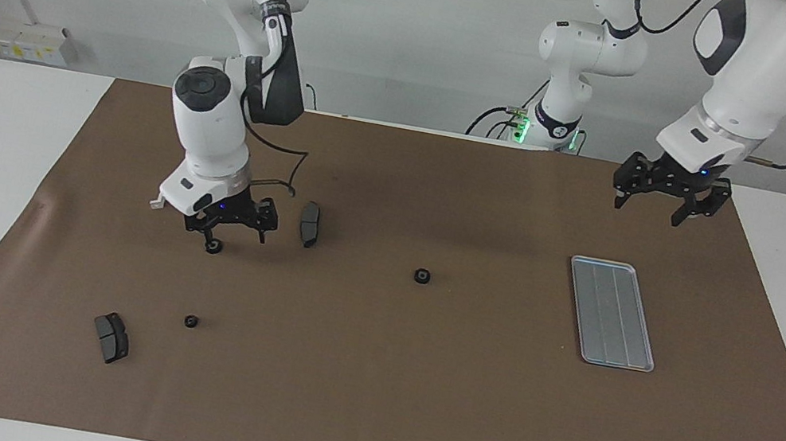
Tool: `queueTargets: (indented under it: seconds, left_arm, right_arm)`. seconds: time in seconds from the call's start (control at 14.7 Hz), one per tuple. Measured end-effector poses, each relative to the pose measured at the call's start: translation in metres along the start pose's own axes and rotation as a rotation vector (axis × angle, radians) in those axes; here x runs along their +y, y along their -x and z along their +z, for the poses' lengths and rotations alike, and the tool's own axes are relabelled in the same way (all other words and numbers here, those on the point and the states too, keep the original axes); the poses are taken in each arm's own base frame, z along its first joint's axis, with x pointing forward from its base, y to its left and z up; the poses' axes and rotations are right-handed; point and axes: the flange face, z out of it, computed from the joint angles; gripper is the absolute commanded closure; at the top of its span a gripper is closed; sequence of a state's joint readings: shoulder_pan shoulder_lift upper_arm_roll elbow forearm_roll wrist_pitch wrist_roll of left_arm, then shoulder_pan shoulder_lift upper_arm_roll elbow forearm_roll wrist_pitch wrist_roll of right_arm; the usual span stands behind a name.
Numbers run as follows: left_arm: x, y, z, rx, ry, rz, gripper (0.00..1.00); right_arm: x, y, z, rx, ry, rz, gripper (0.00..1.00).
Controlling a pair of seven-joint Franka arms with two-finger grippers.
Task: Pick bearing gear from pile to tray
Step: 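Reach the left gripper toward the bearing while the right gripper returns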
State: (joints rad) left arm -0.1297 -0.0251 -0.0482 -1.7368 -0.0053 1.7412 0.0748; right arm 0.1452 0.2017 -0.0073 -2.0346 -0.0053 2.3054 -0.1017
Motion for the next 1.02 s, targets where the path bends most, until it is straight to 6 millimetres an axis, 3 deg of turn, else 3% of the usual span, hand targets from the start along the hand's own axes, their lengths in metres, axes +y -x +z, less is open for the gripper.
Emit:
queueTargets:
  seconds: [0.2, 0.41, 0.61, 0.88, 1.02]
  left_arm:
    - [0.063, -0.013, 0.039, 0.015, 0.006, -0.013, 0.0]
    - [0.125, -0.027, 0.081, 0.031, 0.017, -0.034, 0.0]
    - [0.16, -0.038, 0.118, 0.05, 0.028, -0.028, 0.0]
    - [0.2, -0.047, 0.174, 0.044, -0.017, -0.054, 0.0]
    - [0.214, -0.051, 0.2, 0.047, -0.019, -0.061, 0.0]
  right_arm:
    - [0.022, 0.024, 0.032, -0.001, -0.017, -0.055, 0.0]
    - [0.028, 0.033, 0.043, 0.026, -0.014, -0.068, 0.0]
    - [0.029, 0.041, 0.052, 0.011, -0.017, -0.075, 0.02]
    - [0.027, 0.052, 0.062, -0.015, -0.024, -0.112, 0.33]
    - [0.027, 0.053, 0.061, -0.008, -0.022, -0.112, 0.38]
